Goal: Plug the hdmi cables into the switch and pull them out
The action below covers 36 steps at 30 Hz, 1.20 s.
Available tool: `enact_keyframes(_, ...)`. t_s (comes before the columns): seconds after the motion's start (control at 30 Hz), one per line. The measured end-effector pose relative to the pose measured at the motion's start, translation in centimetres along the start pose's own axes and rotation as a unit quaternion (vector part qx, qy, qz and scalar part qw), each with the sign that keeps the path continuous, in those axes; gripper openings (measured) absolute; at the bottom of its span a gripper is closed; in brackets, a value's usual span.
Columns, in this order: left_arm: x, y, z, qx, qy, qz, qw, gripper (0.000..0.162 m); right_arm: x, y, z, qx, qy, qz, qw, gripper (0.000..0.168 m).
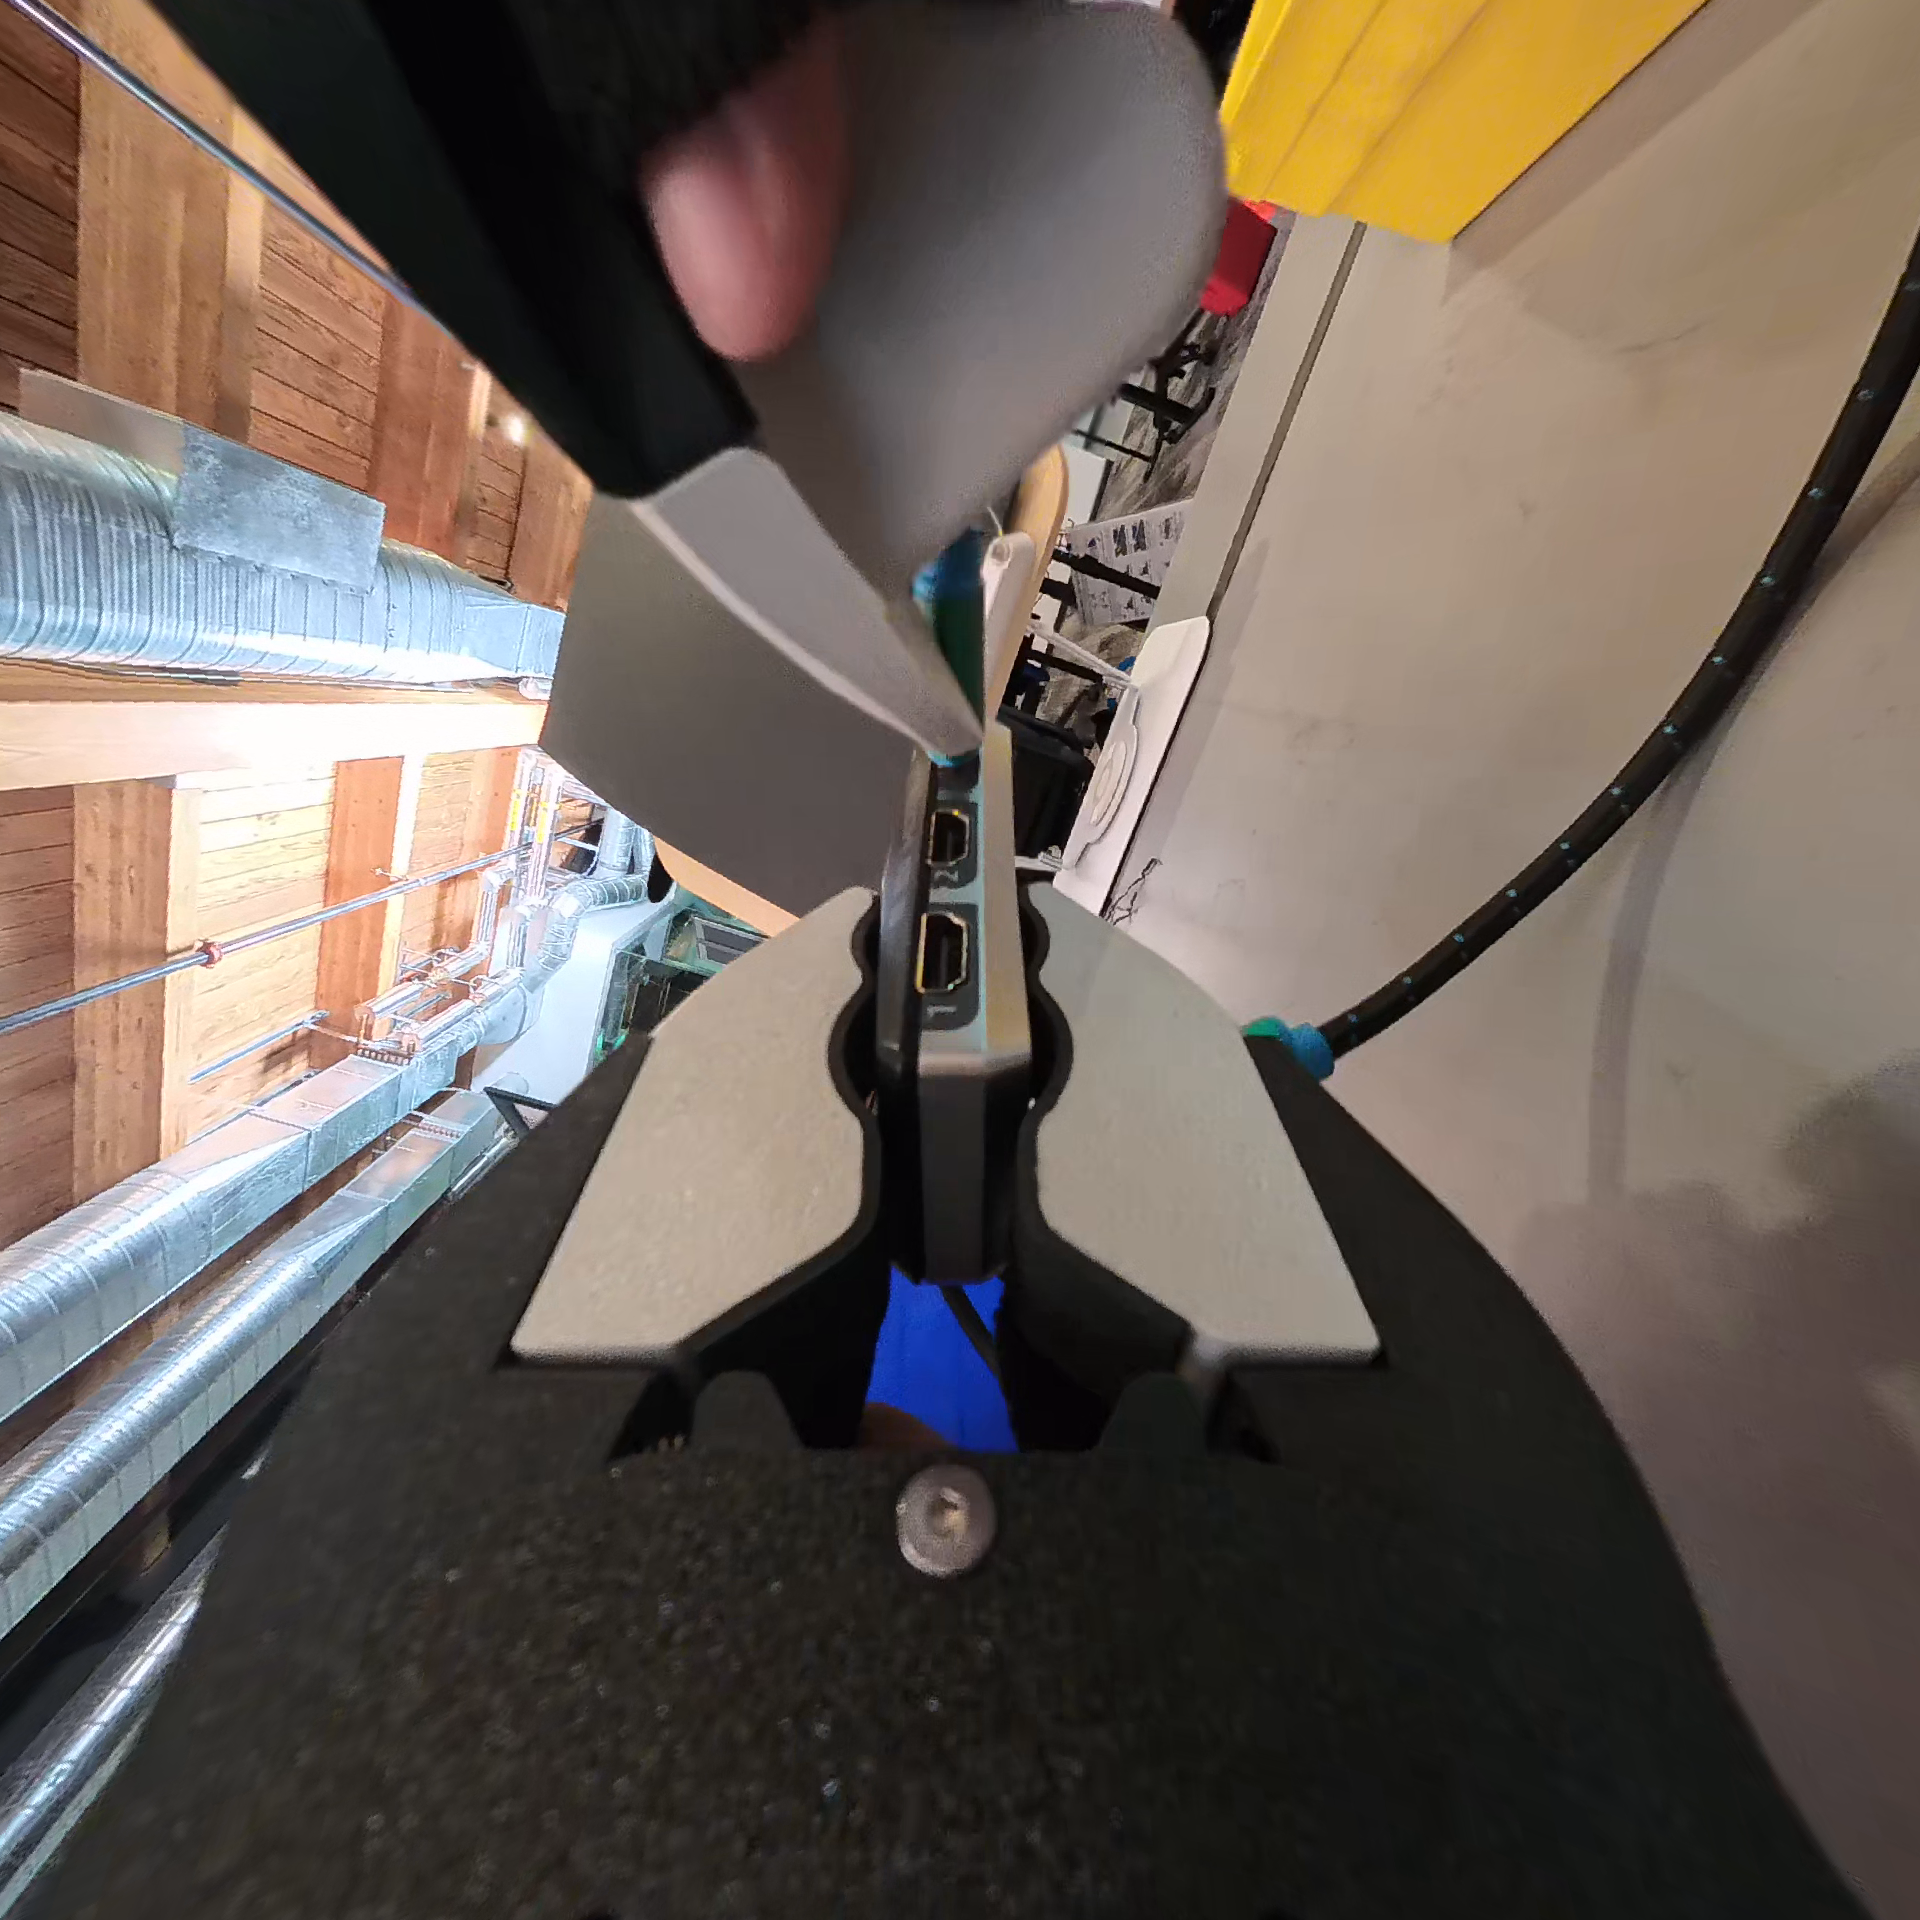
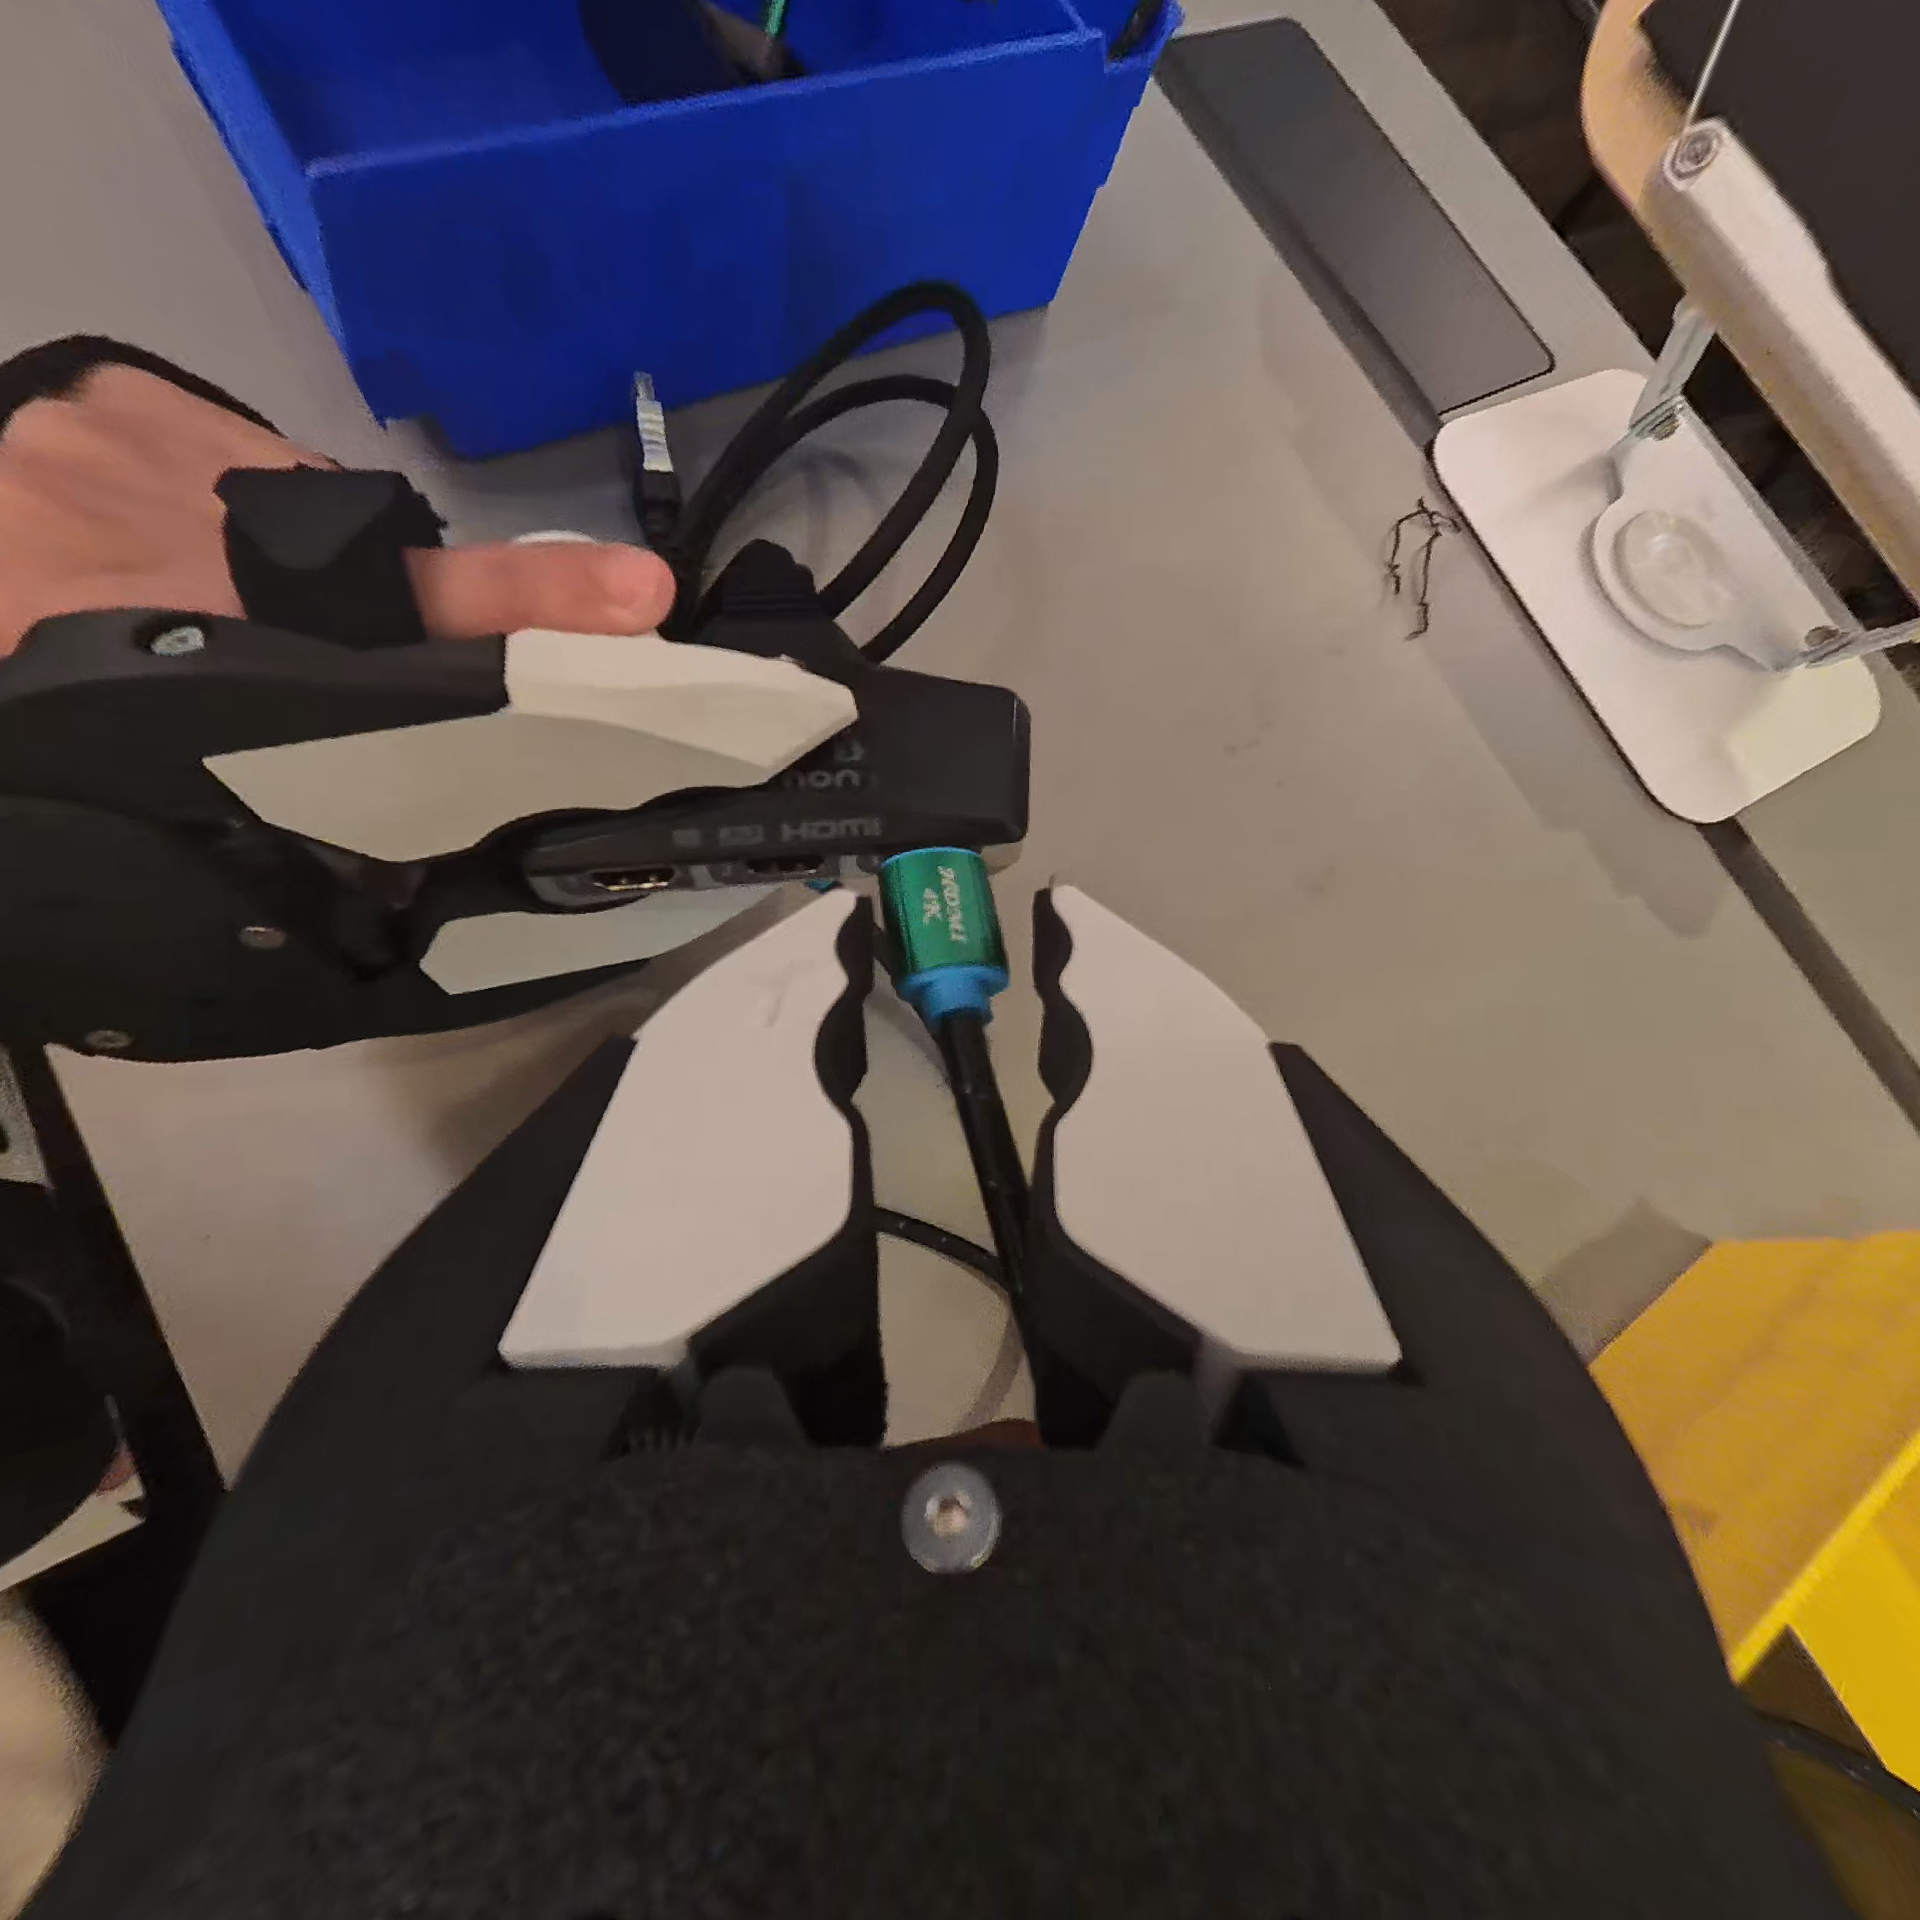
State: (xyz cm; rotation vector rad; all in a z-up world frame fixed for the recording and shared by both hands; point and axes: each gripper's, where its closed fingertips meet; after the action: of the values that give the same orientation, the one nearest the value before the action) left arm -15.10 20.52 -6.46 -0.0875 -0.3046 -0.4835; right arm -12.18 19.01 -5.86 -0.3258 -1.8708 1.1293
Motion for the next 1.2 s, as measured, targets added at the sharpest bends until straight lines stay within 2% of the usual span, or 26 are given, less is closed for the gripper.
enact_keyframes(0.07, -0.1, 0.1, 0.0, -0.002, -0.001, 0.001, 1.0, 0.022, 0.0, 0.1, 0.1, -0.003, -0.003, -0.009, 1.0, 0.022)
enact_keyframes(0.3, 0.3, 0.6, -0.3, -0.022, 0.009, 0.001, 1.0, 0.023, -0.5, 0.0, -0.2, 0.006, 0.027, -0.04, 0.999, 0.021)
enact_keyframes(0.8, 2.7, 0.5, -2.1, -0.041, 0.016, -0.002, 0.999, 0.023, -3.8, -0.7, -0.9, 0.011, 0.059, -0.031, 0.998, 0.021)
enact_keyframes(1.2, 3.0, 0.7, -2.4, -0.043, 0.017, -0.01, 0.999, 0.024, -4.3, -0.9, -0.8, 0.03, 0.089, -0.051, 0.994, 0.021)
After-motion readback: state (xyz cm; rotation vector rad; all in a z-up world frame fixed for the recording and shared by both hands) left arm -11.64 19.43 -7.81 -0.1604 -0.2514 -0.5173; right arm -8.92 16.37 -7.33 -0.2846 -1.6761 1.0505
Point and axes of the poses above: each gripper's, where its closed fingertips meet, y out along the fingers, x out of its top, z = x × y across the jaws, and after that the axes turned 13 degrees about z, right-handed
